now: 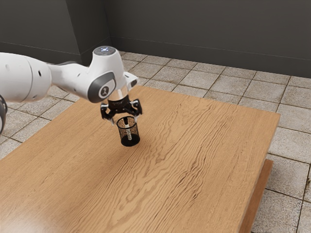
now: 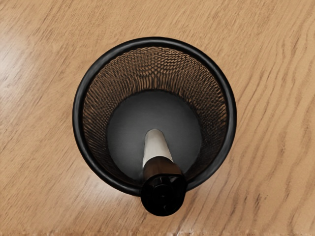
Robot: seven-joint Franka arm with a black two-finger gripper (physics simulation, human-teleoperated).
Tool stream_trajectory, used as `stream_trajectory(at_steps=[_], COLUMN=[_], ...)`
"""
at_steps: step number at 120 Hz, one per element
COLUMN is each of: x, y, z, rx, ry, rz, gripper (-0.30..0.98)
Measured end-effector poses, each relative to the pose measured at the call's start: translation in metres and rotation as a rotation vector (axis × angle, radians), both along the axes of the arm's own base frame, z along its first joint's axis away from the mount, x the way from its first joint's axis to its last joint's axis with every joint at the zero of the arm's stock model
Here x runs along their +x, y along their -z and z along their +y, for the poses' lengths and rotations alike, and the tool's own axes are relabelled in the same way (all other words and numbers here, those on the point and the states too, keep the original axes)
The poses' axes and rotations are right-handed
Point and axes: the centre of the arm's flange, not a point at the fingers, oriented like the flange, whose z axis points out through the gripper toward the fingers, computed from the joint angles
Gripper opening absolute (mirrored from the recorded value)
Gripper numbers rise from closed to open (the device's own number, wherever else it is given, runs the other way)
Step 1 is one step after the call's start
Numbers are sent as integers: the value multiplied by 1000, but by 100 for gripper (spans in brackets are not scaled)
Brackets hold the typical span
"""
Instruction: Take the marker out of the pen holder and place it to the left of the pen holder.
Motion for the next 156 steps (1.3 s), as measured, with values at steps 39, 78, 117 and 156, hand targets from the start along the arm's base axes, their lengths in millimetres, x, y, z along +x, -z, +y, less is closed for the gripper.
stream_trajectory(at_steps=[39,78,117,156], x=[10,16,28,48], y=[9,17,18,29], z=[3,36,35,42], rx=[-38,-18,-58,-58], ry=[57,110,264,395], rz=[55,83,76,88], gripper=[64,63,63,63])
